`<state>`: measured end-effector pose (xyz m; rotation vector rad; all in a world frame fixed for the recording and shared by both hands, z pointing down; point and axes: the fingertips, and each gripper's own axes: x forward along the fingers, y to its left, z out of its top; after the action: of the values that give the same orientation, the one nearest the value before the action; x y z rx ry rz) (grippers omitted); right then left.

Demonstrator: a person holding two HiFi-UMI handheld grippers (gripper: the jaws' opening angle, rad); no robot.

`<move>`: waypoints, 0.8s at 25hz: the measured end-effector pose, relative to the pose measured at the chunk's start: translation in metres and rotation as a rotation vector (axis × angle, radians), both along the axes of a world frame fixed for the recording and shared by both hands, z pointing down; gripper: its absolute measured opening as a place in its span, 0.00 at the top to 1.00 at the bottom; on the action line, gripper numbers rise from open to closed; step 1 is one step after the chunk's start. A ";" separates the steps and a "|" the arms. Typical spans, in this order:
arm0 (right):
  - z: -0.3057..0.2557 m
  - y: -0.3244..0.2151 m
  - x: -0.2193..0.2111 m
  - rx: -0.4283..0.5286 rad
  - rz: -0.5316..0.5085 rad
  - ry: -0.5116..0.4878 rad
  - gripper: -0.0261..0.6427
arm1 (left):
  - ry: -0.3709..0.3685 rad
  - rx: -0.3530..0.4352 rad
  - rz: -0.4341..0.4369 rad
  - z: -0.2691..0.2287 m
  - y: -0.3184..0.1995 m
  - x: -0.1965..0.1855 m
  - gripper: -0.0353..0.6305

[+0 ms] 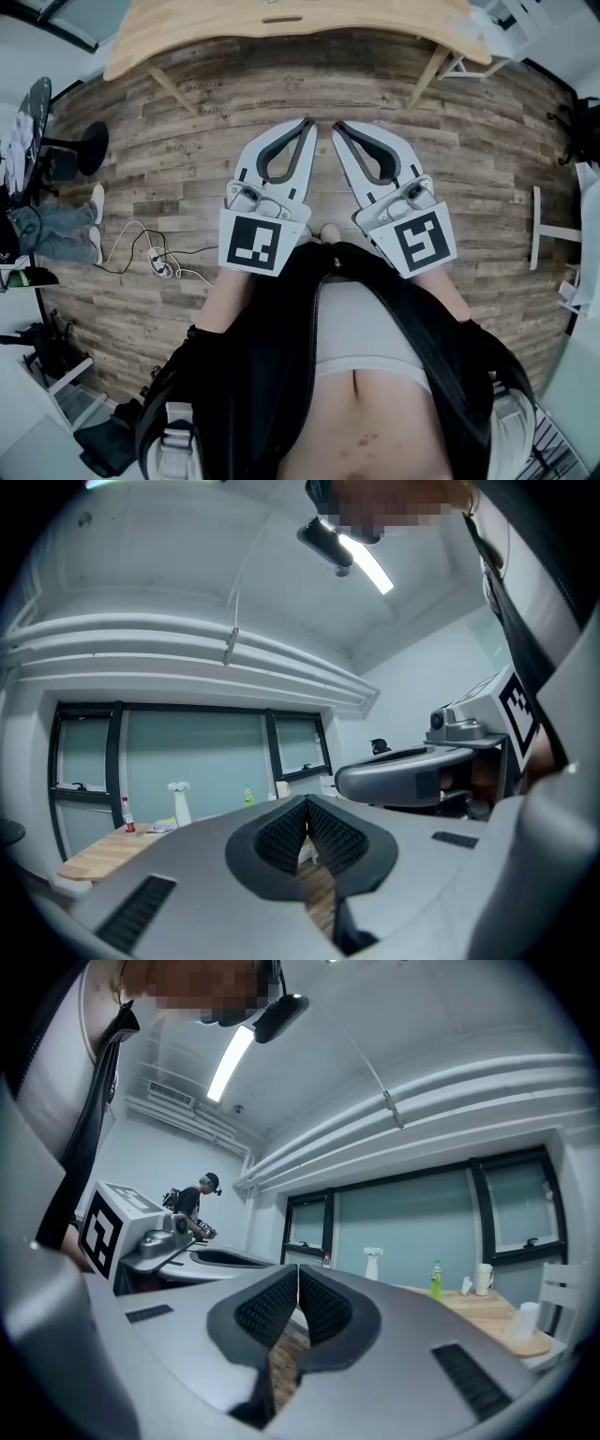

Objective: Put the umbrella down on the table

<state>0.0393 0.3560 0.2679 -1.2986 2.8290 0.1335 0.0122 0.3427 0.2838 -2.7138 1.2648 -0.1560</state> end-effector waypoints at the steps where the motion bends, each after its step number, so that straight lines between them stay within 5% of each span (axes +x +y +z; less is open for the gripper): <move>1: 0.000 0.000 -0.001 -0.005 0.008 0.001 0.92 | -0.002 -0.004 0.007 0.000 0.001 -0.001 0.94; 20: 0.007 0.000 -0.042 -0.003 0.023 0.045 0.92 | 0.016 -0.003 -0.002 0.003 0.003 -0.044 0.94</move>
<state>-0.0023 0.3560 0.2752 -1.3458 2.8530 0.1608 -0.0317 0.3454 0.2871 -2.7220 1.2723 -0.1361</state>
